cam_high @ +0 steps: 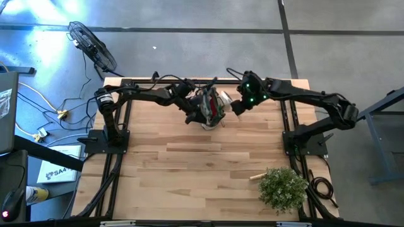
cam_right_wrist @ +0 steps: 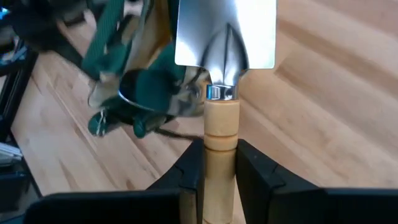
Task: Pick & Place Garden tools in Gardening bag
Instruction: Put the top brown trowel into the light brown gardening bag
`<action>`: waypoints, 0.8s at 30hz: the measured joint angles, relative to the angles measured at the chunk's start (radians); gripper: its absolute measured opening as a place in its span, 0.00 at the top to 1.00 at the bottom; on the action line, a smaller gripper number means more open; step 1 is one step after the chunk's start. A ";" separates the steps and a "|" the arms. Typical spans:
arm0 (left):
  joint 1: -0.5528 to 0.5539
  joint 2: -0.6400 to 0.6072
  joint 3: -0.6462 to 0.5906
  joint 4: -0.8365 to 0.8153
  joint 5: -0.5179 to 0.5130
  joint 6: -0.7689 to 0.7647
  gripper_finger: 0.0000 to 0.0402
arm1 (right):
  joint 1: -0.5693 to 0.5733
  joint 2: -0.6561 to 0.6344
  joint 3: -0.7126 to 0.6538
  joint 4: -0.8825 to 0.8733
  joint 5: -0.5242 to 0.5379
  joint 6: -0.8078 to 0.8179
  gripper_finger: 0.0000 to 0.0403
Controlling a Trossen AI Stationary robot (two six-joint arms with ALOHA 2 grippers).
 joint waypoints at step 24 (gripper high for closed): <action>0.075 -0.153 -0.002 -0.240 -0.132 0.095 0.77 | 0.001 0.001 0.018 -0.120 0.108 -0.091 0.87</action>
